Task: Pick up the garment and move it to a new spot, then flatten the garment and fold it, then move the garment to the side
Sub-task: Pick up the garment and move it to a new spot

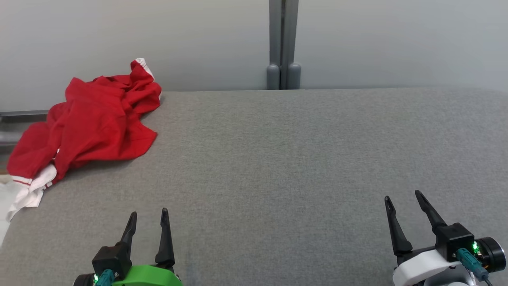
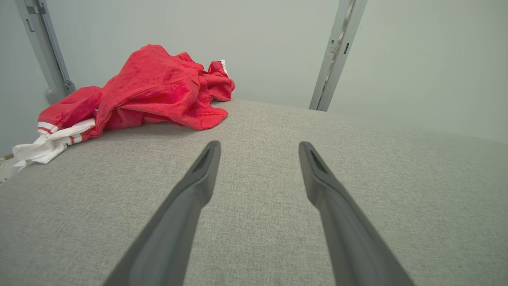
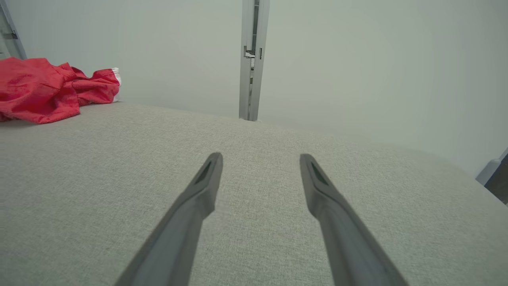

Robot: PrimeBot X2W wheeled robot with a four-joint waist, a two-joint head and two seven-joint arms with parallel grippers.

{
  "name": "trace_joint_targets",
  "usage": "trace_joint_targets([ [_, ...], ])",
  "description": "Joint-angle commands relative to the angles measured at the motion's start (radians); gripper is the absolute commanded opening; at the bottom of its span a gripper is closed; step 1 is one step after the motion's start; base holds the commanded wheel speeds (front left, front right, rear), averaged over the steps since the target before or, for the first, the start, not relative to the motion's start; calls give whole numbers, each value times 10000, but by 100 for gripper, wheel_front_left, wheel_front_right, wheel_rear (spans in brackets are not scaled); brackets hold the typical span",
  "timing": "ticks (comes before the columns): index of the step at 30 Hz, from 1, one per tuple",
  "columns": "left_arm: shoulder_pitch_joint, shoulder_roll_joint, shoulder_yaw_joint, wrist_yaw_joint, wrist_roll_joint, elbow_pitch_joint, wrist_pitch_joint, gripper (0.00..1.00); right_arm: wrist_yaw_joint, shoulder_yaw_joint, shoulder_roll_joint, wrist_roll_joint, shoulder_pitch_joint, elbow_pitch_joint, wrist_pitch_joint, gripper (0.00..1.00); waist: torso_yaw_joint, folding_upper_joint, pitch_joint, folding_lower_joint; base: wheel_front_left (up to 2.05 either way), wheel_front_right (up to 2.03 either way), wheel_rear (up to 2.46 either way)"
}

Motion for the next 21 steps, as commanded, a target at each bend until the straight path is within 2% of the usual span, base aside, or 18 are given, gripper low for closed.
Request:
trace_joint_targets([
  [1,-50,65,22,-30,32,3,-7,100,-6,-31,-41,81,95,-15,-46,100,846,-1,-77,0,0,0,0],
  [13,176,63,471,-123,257,-164,-6,100,-6,185,-41,431,-5,55,-44,100,3231,-1,-178,0,0,0,0],
  [17,218,60,626,-156,320,-213,-5,100,-6,280,-41,505,-42,113,-36,100,3683,-1,-202,0,0,0,0],
  [21,319,60,838,-118,330,-318,-7,100,-6,442,-42,564,-126,156,-36,100,3820,-1,-164,0,0,0,0],
])
